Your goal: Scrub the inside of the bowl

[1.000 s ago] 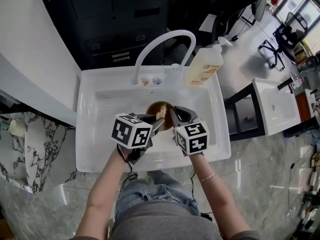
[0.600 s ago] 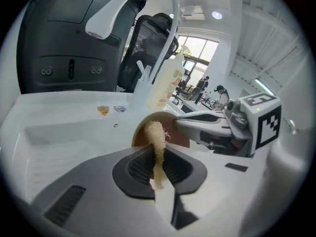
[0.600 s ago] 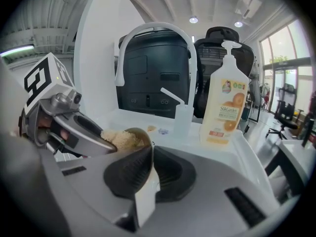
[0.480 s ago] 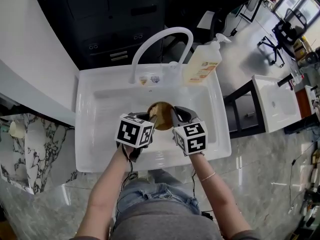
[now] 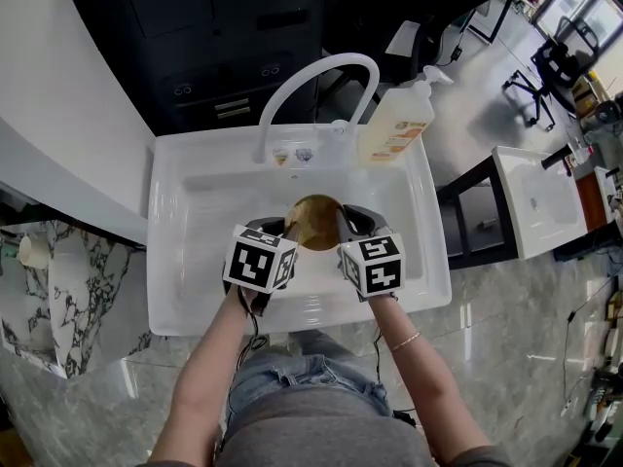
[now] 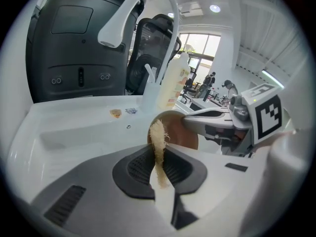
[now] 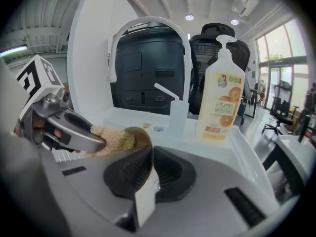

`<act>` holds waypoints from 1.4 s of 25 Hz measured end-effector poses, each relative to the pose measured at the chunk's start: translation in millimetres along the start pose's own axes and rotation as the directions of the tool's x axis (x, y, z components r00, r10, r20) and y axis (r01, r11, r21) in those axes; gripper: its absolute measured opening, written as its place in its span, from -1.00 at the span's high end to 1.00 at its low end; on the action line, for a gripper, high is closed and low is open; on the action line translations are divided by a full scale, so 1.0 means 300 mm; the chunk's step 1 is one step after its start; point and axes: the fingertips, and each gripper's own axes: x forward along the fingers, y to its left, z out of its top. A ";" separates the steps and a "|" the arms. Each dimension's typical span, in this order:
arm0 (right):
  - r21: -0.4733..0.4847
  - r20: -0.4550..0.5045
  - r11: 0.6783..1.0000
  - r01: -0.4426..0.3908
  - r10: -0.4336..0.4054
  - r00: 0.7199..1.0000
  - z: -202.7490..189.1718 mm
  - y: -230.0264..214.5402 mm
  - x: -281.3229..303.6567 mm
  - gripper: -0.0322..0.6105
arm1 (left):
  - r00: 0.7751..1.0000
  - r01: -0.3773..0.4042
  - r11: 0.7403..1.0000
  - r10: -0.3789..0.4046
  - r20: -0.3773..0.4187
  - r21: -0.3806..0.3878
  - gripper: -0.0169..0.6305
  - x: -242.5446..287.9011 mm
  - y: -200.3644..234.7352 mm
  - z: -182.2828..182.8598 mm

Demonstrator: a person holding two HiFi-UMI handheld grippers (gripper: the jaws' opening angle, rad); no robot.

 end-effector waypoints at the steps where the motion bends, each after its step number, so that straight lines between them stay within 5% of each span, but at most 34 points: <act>1: 0.000 -0.003 1.000 0.004 -0.004 1.000 -0.001 -0.001 0.002 0.82 | 1.000 -0.006 1.000 0.006 0.001 0.004 0.81 -0.003 0.004 0.000; 25: 0.048 -0.050 0.998 0.028 -0.026 0.998 -0.047 -0.042 0.012 0.82 | 0.993 -0.110 0.994 0.109 0.045 0.020 0.81 -0.127 0.141 0.000; 30: 0.059 -0.052 0.998 0.027 -0.024 0.998 -0.066 -0.050 0.005 0.82 | 0.994 0.046 0.998 -0.050 0.093 0.045 0.81 -0.151 0.029 0.062; 35: 0.051 -0.047 0.999 0.002 0.000 0.999 -0.066 -0.035 -0.006 0.82 | 0.958 0.281 0.948 -0.287 0.019 0.152 0.81 -0.127 -0.154 0.087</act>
